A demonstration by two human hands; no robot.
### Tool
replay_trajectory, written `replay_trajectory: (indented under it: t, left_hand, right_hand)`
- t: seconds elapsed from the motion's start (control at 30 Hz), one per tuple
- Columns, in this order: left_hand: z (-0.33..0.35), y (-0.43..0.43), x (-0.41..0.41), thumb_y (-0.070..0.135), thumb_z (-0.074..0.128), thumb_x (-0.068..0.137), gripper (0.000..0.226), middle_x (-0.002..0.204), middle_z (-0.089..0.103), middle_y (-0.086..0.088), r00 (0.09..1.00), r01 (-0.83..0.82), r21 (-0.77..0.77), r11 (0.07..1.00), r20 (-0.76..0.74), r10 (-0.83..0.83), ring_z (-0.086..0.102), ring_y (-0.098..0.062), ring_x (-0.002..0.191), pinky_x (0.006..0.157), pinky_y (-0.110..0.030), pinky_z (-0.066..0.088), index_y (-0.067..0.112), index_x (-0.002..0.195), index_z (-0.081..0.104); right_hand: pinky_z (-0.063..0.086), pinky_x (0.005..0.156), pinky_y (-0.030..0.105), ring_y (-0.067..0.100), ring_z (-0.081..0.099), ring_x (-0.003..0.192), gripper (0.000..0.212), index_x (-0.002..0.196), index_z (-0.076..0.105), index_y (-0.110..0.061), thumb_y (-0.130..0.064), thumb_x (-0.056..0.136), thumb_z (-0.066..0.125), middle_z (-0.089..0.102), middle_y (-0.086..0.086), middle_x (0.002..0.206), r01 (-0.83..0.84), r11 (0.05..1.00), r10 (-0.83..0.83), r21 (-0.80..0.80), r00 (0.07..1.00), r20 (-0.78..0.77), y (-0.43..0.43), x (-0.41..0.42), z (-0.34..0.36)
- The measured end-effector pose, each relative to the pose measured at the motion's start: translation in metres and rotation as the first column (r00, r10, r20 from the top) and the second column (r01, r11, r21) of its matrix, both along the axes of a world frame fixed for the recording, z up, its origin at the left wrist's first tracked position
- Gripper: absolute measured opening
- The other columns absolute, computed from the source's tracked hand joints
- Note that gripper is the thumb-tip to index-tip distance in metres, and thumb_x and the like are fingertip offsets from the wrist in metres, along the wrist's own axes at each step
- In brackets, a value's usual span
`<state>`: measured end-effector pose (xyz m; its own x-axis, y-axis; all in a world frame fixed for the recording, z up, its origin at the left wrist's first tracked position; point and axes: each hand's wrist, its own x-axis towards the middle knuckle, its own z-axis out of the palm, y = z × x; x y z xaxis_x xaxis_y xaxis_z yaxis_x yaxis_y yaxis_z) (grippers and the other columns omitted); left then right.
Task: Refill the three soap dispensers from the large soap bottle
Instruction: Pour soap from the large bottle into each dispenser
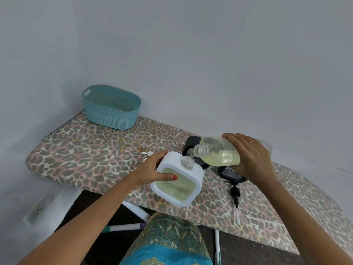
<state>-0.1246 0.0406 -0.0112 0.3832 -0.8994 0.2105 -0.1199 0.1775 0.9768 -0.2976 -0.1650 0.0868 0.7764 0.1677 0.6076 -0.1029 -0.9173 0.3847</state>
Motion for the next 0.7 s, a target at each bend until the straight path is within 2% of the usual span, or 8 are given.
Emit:
replay_trajectory:
  t: [0.43,0.63,0.7]
  left_hand:
    - [0.001,0.0,0.001,0.057,0.08,0.051,0.07,0.089,0.066,0.019,1.0,0.002,0.008,1.0,0.003,-0.002,0.064,-0.004,0.084,0.071,-0.019,0.052,0.022,0.107,0.055]
    - [0.001,-0.002,0.004,0.055,0.081,0.05,0.07,0.09,0.066,0.017,1.0,0.0,0.006,1.0,-0.024,0.001,0.064,-0.006,0.086,0.071,-0.02,0.052,0.022,0.106,0.056]
    - [0.001,-0.003,0.005,0.054,0.082,0.049,0.071,0.091,0.066,0.017,1.0,0.002,0.007,1.0,-0.03,-0.001,0.064,-0.007,0.087,0.071,-0.02,0.052,0.023,0.107,0.056]
  right_hand:
    - [0.053,0.067,0.031,0.027,0.069,0.087,0.077,0.114,0.049,-0.012,-0.029,0.051,0.089,0.07,0.008,0.103,0.015,0.999,-0.014,0.05,1.0,-0.025,0.001,0.0,-0.014]
    - [0.054,0.065,0.031,0.026,0.07,0.082,0.082,0.115,0.047,-0.014,-0.032,0.048,0.09,0.07,0.009,0.102,0.047,0.987,-0.045,0.154,0.999,-0.011,0.003,0.0,-0.023]
    - [0.053,0.062,0.03,0.027,0.07,0.079,0.078,0.116,0.046,-0.016,-0.04,0.053,0.085,0.07,0.009,0.102,0.071,0.967,-0.074,0.246,0.997,0.004,0.003,0.0,-0.027]
